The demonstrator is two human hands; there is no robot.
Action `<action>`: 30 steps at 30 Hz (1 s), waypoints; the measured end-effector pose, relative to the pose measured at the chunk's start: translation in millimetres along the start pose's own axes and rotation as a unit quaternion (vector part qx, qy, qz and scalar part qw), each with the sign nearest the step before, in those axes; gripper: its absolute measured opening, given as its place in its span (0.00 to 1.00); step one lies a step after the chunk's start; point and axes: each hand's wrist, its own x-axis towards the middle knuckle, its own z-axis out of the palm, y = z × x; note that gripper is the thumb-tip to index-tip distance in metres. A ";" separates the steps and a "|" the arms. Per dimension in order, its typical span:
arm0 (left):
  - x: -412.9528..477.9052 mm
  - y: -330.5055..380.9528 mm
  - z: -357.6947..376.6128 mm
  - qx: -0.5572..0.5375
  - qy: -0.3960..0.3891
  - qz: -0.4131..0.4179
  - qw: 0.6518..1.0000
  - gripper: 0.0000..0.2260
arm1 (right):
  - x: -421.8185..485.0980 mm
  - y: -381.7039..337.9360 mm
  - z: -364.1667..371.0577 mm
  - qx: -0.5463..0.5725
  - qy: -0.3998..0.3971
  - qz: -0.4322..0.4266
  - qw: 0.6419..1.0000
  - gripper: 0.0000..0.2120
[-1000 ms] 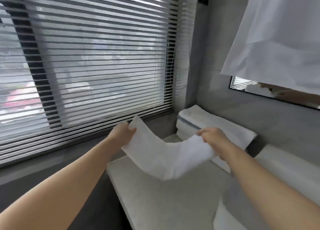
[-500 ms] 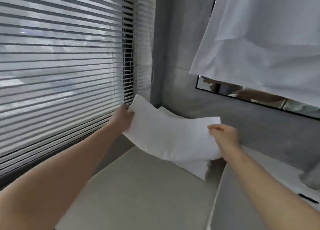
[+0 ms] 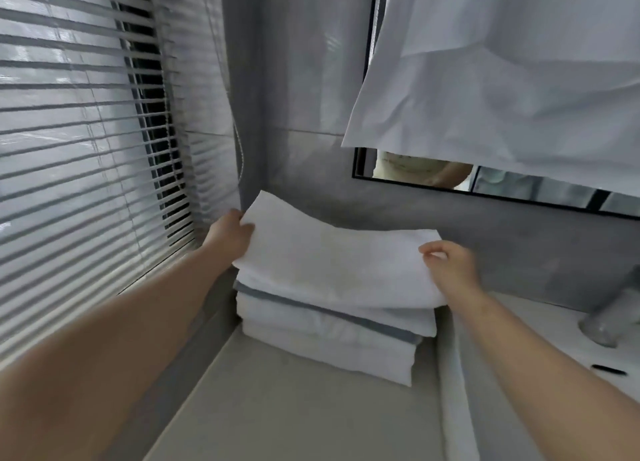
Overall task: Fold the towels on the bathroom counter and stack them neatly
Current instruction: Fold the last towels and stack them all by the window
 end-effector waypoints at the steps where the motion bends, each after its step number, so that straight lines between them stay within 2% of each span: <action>1: 7.5 -2.2 6.4 -0.003 -0.006 0.000 1.000 0.13 | 3.8 3.9 2.8 -0.005 0.010 0.003 1.000 0.11; 9: 46.7 -24.2 46.8 0.011 -0.052 -0.006 0.999 0.14 | 26.5 36.4 26.6 -0.007 0.042 0.057 0.997 0.11; 16: 56.6 -36.3 59.2 0.022 -0.065 -0.003 0.998 0.13 | 33.9 45.3 34.7 0.003 0.051 0.061 0.997 0.11; 20: 57.1 -42.8 62.5 0.026 -0.074 -0.015 0.997 0.13 | 33.1 54.1 34.7 -0.028 0.039 0.081 0.996 0.11; 25: 56.5 -48.1 65.1 0.024 -0.088 -0.017 0.996 0.15 | 32.9 66.7 34.6 -0.066 0.002 0.144 0.987 0.09; 28: 58.8 -48.0 62.6 0.019 -0.119 -0.005 0.993 0.20 | 33.7 68.3 34.0 -0.043 -0.034 0.193 0.980 0.15; 30: 61.0 -45.0 61.4 -0.009 -0.144 -0.008 0.990 0.19 | 34.7 66.2 32.7 -0.024 -0.051 0.199 0.978 0.18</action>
